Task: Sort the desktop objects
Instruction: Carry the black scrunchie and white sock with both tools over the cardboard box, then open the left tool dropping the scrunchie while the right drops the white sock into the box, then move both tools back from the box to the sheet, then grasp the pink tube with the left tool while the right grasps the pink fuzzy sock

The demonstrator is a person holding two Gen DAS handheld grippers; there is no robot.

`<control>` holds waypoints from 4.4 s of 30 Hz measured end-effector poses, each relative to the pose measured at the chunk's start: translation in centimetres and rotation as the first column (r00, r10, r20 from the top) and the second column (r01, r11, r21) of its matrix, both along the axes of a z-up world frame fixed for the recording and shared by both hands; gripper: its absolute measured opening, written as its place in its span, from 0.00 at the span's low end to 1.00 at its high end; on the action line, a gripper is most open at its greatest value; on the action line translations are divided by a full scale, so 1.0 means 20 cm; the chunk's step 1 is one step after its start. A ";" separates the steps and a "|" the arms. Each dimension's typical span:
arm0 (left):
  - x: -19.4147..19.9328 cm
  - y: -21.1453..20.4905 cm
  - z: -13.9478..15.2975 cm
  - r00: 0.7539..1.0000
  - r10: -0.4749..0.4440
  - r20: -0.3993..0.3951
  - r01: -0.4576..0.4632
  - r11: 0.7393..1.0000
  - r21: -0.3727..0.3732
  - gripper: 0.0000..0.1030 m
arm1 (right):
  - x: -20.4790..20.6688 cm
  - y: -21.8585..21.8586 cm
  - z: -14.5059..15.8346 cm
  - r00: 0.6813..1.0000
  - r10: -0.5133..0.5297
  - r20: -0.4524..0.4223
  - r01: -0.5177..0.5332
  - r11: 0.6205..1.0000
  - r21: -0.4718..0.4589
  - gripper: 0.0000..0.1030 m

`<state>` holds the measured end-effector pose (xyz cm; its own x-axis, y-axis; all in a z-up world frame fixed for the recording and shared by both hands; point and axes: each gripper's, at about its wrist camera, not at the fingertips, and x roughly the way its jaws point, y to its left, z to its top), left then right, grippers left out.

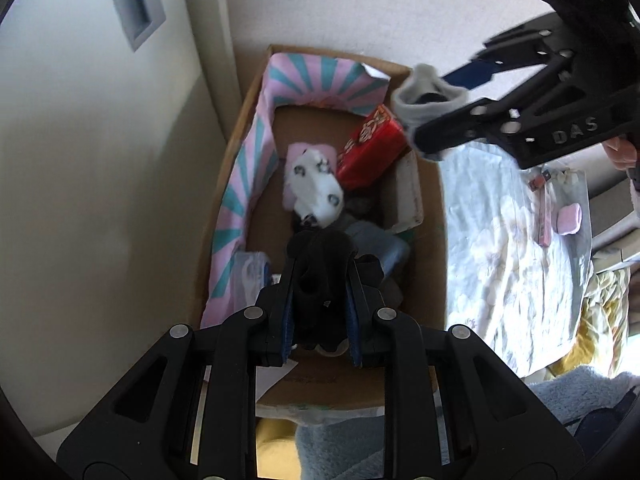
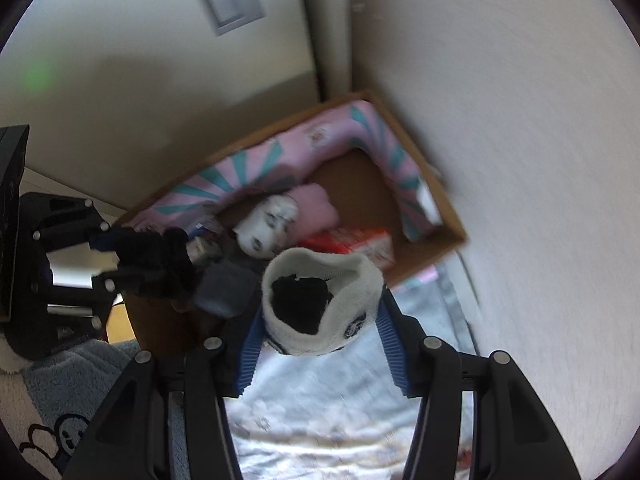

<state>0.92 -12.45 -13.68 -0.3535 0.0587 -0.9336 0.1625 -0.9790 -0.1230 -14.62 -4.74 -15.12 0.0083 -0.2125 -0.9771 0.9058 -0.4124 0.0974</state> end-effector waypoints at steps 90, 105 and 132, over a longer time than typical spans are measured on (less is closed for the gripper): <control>-0.79 1.96 -0.50 0.719 -0.694 0.038 0.695 0.719 -0.018 0.94 | 0.35 2.25 -0.40 0.227 -0.969 0.099 0.974 0.225 -0.038 0.73; -0.73 2.08 -0.67 0.758 -0.649 0.071 0.652 0.758 -0.032 0.73 | 0.17 2.33 -0.58 0.092 -0.960 0.264 0.995 0.078 -0.065 0.53; -0.58 1.94 -0.46 0.768 -0.639 0.047 0.641 0.767 -0.040 0.20 | 0.22 2.34 -0.57 0.154 -0.957 0.245 0.986 0.133 -0.102 0.18</control>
<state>-10.77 26.30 -22.86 -0.2243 0.2140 -0.9507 -0.5012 -0.8620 -0.0758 -10.14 42.05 -26.51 -0.2716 -0.2878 -0.9184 -0.2605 -0.8966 0.3581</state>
